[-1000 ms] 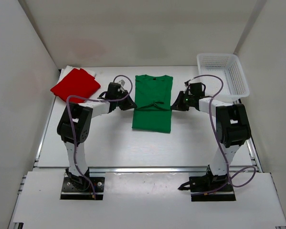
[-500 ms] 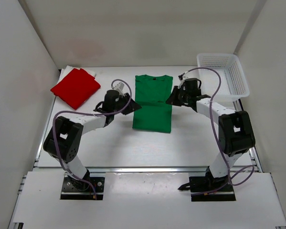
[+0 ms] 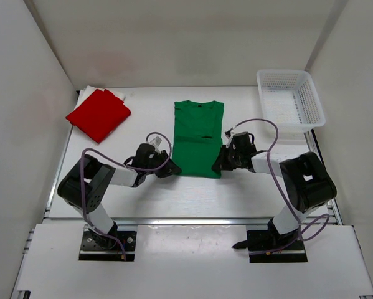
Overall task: Fold and stack the t-shirts
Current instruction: Fold the folded rectangular tshirt in 1/3 of the way, then grab one side of the 2/3 rectangular tshirt with both arms
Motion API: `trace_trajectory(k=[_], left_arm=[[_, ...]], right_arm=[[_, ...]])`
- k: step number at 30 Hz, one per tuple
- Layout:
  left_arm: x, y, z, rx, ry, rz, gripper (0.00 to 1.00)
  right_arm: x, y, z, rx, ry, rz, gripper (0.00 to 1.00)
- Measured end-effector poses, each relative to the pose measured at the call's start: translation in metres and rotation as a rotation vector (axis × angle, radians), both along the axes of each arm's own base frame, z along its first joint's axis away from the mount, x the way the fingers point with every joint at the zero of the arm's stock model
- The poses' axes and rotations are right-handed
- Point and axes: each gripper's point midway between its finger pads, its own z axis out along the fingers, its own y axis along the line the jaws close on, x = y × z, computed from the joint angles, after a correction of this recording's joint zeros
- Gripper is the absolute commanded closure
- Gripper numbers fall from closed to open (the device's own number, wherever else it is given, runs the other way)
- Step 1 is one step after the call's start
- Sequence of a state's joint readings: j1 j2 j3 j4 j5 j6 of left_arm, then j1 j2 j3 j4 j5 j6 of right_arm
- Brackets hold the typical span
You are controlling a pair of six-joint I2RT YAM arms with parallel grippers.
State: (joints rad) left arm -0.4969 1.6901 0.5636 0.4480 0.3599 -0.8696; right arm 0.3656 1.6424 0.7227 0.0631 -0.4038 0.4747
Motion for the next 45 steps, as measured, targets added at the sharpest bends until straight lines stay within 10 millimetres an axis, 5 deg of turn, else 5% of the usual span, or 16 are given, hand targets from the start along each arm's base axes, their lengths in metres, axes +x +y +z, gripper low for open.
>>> trace_trajectory(k=[2,7,10,15,19,25,33,39,45], left_arm=[[-0.007,0.003,0.003,-0.004,-0.001,0.002,0.64],[-0.010,0.014,0.032,0.013,-0.075,0.015,0.61],[-0.004,0.025,0.047,0.042,-0.145,0.035,0.59],[-0.014,0.047,0.016,0.144,-0.094,0.064,0.53],[-0.017,0.045,0.001,0.167,-0.060,0.048,0.49],[-0.007,0.034,0.000,0.155,-0.069,0.036,0.54],[-0.005,0.030,-0.007,0.144,-0.050,0.038,0.99],[-0.017,0.026,-0.005,0.150,-0.043,0.006,1.00],[-0.069,0.050,0.006,0.167,-0.055,-0.033,1.00]], right_arm=[[-0.001,0.000,0.000,0.003,-0.007,0.001,0.98],[-0.014,-0.008,0.013,0.003,-0.051,-0.008,0.69],[-0.029,-0.016,0.027,0.019,-0.111,-0.020,0.63],[-0.044,-0.027,0.022,0.022,-0.110,-0.042,0.58],[-0.049,-0.027,0.006,0.021,-0.056,-0.044,0.57],[-0.041,-0.025,0.004,0.053,-0.060,-0.049,0.72],[-0.039,-0.022,-0.001,0.077,-0.042,-0.050,0.97],[-0.048,-0.015,0.005,0.068,-0.056,-0.027,1.00],[-0.102,-0.001,0.019,0.083,-0.087,0.043,1.00]])
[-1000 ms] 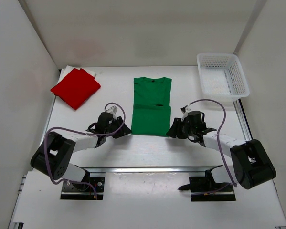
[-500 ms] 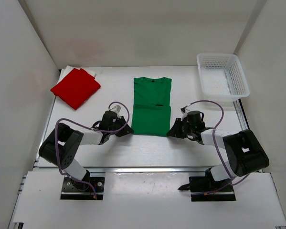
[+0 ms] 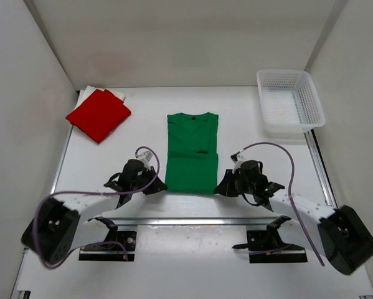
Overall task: Fold and stack the t-shirts
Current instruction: Grab one side of the 2/3 rectangular tshirt with both arms, then fold the long partially folded tshirt into a neat square
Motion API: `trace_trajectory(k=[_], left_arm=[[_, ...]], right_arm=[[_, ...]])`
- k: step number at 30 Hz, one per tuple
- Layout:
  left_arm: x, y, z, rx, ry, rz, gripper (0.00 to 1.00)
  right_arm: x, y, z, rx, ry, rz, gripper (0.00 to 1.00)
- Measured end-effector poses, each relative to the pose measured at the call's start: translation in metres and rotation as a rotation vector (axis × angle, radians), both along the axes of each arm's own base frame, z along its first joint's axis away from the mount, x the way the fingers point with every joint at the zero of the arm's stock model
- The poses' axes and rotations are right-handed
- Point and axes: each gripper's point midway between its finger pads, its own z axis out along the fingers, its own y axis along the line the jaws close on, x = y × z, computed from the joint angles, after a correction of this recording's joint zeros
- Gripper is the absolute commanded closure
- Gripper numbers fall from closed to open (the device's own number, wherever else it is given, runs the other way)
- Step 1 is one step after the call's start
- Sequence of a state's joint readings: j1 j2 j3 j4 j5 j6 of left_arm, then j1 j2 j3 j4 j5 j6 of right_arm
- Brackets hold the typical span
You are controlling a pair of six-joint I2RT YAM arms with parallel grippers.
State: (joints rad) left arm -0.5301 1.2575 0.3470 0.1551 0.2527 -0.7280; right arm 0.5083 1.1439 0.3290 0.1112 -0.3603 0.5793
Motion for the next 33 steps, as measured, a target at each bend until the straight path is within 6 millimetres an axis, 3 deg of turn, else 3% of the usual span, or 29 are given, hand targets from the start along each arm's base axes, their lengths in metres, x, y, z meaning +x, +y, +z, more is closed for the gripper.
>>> trace_trajectory(k=[5,8,10,12,16,18,20,23,27,31,33], left_arm=[[-0.045,0.015,0.013,0.021,-0.040,-0.068,1.00],[-0.056,0.021,0.033,0.003,-0.080,-0.076,1.00],[-0.052,0.022,0.055,-0.014,-0.106,-0.066,1.00],[-0.038,0.016,0.089,-0.056,-0.141,-0.060,1.00],[0.007,-0.003,0.156,-0.143,-0.234,-0.046,1.00],[0.033,-0.009,0.174,-0.175,-0.262,-0.029,1.00],[0.064,-0.009,0.176,-0.176,-0.255,0.008,1.00],[0.116,-0.008,0.163,-0.137,-0.216,0.066,1.00],[0.192,-0.005,0.125,-0.090,-0.146,0.137,1.00],[0.234,0.005,0.079,-0.051,-0.069,0.191,1.00],[0.248,0.006,0.063,-0.048,-0.044,0.202,0.93]], right_arm=[[-0.054,0.008,0.011,0.024,0.002,0.073,1.00],[-0.060,0.006,0.023,0.026,0.000,0.069,1.00],[-0.051,0.004,0.036,0.021,-0.010,0.046,1.00],[-0.030,0.003,0.059,0.014,-0.037,0.016,1.00],[0.026,0.003,0.109,0.032,-0.137,-0.033,1.00],[0.056,-0.002,0.124,0.053,-0.164,-0.060,1.00],[0.087,-0.010,0.132,0.078,-0.166,-0.092,1.00],[0.132,-0.020,0.127,0.085,-0.135,-0.126,1.00],[0.197,-0.023,0.116,0.091,-0.103,-0.139,1.00],[0.244,-0.021,0.093,0.089,-0.072,-0.133,1.00],[0.259,-0.021,0.078,0.080,-0.052,-0.133,1.00]])
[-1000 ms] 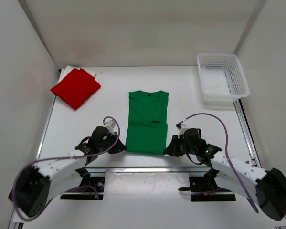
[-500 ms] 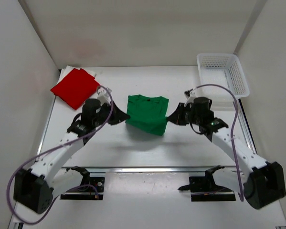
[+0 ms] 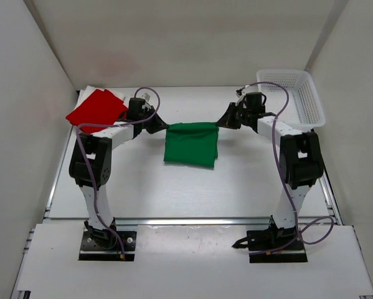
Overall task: Fold and stack the t-shirts
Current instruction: Fold the long partially folded tshirt into a neat square
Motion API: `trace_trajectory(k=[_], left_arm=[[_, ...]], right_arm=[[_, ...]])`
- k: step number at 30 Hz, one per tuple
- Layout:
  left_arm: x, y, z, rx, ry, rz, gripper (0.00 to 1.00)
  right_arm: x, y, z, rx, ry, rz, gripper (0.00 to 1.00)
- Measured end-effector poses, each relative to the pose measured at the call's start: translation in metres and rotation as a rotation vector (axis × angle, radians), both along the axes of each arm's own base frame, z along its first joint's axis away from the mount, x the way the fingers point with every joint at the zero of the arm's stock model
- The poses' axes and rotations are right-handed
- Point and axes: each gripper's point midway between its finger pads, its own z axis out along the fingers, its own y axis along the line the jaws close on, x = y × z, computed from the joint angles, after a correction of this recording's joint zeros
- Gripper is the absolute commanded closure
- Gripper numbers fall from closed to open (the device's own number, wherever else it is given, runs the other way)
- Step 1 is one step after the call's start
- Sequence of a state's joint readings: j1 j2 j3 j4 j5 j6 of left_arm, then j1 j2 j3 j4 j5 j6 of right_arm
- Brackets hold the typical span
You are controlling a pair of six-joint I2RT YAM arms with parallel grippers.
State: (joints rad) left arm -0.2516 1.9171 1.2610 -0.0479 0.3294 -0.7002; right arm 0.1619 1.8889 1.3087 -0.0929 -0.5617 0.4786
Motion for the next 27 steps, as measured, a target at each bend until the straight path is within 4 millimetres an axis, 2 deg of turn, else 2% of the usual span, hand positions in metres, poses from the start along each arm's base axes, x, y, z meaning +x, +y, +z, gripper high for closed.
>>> trace_trajectory(k=[2,4,5,7,9,10,11,12,14,15,17,18,20,21,22,25,27], left_arm=[[0.009,-0.001,-0.009,-0.015,0.007,0.007,0.84],[0.013,-0.002,-0.012,-0.030,0.011,0.016,0.76],[0.014,-0.001,-0.011,-0.036,0.007,0.023,0.69],[0.022,0.000,-0.001,-0.049,-0.028,0.045,0.61],[0.028,0.002,0.012,-0.060,-0.065,0.066,0.58],[0.030,0.003,0.020,-0.064,-0.085,0.074,0.58],[0.031,0.003,0.029,-0.070,-0.107,0.082,0.60],[0.032,0.004,0.038,-0.074,-0.133,0.088,0.61],[0.025,0.002,0.055,-0.080,-0.183,0.092,0.62],[0.016,-0.002,0.060,-0.084,-0.195,0.082,0.63],[-0.009,-0.019,0.061,-0.092,-0.207,0.042,0.65],[-0.022,-0.028,0.057,-0.098,-0.206,0.019,0.66],[-0.056,-0.044,0.032,-0.105,-0.160,-0.029,0.67],[-0.076,-0.048,0.013,-0.105,-0.121,-0.051,0.69],[-0.092,-0.047,-0.006,-0.096,-0.076,-0.061,0.69],[-0.133,-0.028,-0.066,-0.053,0.078,-0.044,0.71],[-0.139,-0.025,-0.071,-0.090,0.093,-0.042,0.72]], right_arm=[[0.007,-0.001,-0.015,-0.011,0.026,-0.005,0.91],[0.008,-0.004,-0.025,-0.018,0.051,-0.012,0.75],[0.008,-0.005,-0.027,-0.023,0.057,-0.018,0.71],[0.012,-0.009,-0.025,-0.039,0.054,-0.031,0.55],[0.018,-0.011,-0.018,-0.062,0.020,-0.042,0.54],[0.020,-0.013,-0.014,-0.080,0.005,-0.056,0.59],[0.018,-0.013,-0.010,-0.091,-0.011,-0.063,0.72],[0.013,-0.011,-0.005,-0.096,-0.031,-0.066,0.78],[-0.008,0.000,0.001,-0.089,-0.052,-0.049,0.93],[-0.020,0.010,0.002,-0.081,-0.060,-0.029,0.98],[-0.043,0.030,-0.004,-0.069,-0.061,0.019,1.00],[-0.053,0.039,-0.011,-0.062,-0.053,0.043,1.00],[-0.079,0.055,-0.033,-0.052,-0.011,0.094,1.00],[-0.092,0.056,-0.046,-0.054,0.022,0.108,1.00],[-0.103,0.055,-0.058,-0.058,0.058,0.115,1.00],[-0.125,0.045,-0.086,-0.076,0.137,0.109,1.00],[-0.135,0.041,-0.098,-0.074,0.164,0.105,1.00]])
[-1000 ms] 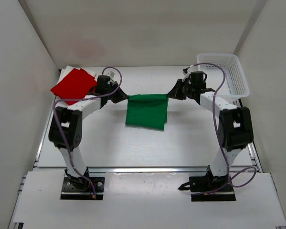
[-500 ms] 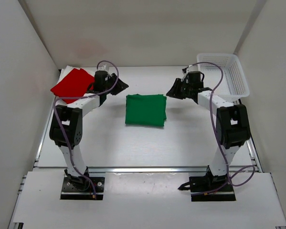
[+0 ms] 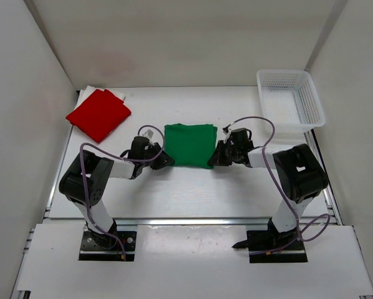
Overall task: Fold and stack the t-shirts
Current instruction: Fold the long partially folded tshirt into a neat square
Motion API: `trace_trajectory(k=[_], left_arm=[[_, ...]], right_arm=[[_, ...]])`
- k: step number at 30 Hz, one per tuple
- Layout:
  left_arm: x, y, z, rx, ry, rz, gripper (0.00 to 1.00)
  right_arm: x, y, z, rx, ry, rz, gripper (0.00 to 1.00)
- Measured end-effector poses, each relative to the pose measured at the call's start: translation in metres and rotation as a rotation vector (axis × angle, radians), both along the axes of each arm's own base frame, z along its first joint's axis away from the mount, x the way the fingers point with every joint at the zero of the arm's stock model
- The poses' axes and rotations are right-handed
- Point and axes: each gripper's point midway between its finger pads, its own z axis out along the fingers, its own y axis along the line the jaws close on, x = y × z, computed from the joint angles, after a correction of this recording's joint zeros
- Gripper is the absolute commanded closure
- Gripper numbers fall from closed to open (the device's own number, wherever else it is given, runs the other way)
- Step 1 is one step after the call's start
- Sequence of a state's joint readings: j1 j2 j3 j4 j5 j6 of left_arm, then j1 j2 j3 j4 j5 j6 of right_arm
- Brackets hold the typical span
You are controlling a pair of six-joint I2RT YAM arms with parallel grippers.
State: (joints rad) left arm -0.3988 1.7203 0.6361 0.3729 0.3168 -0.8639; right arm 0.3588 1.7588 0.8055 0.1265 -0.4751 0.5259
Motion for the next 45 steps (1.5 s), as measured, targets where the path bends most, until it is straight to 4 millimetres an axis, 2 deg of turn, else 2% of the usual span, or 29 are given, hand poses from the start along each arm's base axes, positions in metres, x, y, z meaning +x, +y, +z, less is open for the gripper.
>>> trace_trajectory(k=[5,7,9,11,14,16,18,19,22,24,26,33,35,38,40,41,43,45], left_arm=[[-0.016,0.005,0.004,-0.023,-0.012,-0.004,0.68],[-0.019,0.007,0.012,-0.026,-0.019,-0.003,0.67],[-0.011,0.004,0.028,-0.038,-0.051,-0.001,0.66],[0.009,-0.003,0.050,-0.052,-0.097,0.002,0.66],[0.052,-0.017,0.088,-0.083,-0.185,0.007,0.67],[0.082,-0.022,0.103,-0.094,-0.231,0.015,0.69],[0.112,-0.023,0.102,-0.088,-0.239,0.025,0.70],[0.127,-0.021,0.096,-0.081,-0.231,0.035,0.69],[0.153,-0.007,0.059,-0.043,-0.162,0.063,0.70],[0.157,0.006,0.029,-0.011,-0.094,0.080,0.70],[0.156,0.017,0.004,0.005,-0.032,0.097,0.69],[0.165,0.027,0.009,-0.013,-0.051,0.110,0.69],[0.166,0.028,0.010,-0.014,-0.054,0.112,0.64],[0.164,0.035,0.016,-0.017,-0.069,0.131,0.59],[0.159,0.045,0.024,0.004,-0.086,0.153,0.54],[0.156,0.049,0.028,0.022,-0.096,0.163,0.51],[0.150,0.058,0.044,0.052,-0.137,0.179,0.41],[0.139,0.063,0.060,0.072,-0.175,0.181,0.34]], right_arm=[[-0.013,-0.002,0.006,0.010,-0.020,0.012,1.00],[-0.013,-0.002,0.012,0.012,-0.030,0.014,1.00],[-0.003,0.000,0.023,0.016,-0.047,0.011,1.00],[0.015,0.005,0.039,0.027,-0.083,0.010,1.00],[0.059,0.017,0.064,0.060,-0.161,0.012,0.99],[0.090,0.023,0.072,0.079,-0.199,0.010,1.00],[0.113,0.025,0.069,0.082,-0.207,0.006,1.00],[0.122,0.025,0.063,0.077,-0.204,0.001,1.00],[0.137,0.022,0.037,0.050,-0.161,-0.012,1.00],[0.140,0.018,0.017,0.037,-0.113,-0.020,1.00],[0.140,0.017,0.007,0.055,-0.081,-0.015,1.00],[0.146,0.015,0.013,0.075,-0.080,-0.004,1.00],[0.145,0.015,0.013,0.080,-0.072,0.000,0.97],[0.143,0.016,0.015,0.092,-0.064,0.010,0.82],[0.140,0.017,0.022,0.102,-0.067,0.021,0.69],[0.139,0.018,0.028,0.106,-0.071,0.025,0.67],[0.138,0.021,0.046,0.121,-0.100,0.032,0.54],[0.132,0.024,0.071,0.139,-0.152,0.041,0.49]])
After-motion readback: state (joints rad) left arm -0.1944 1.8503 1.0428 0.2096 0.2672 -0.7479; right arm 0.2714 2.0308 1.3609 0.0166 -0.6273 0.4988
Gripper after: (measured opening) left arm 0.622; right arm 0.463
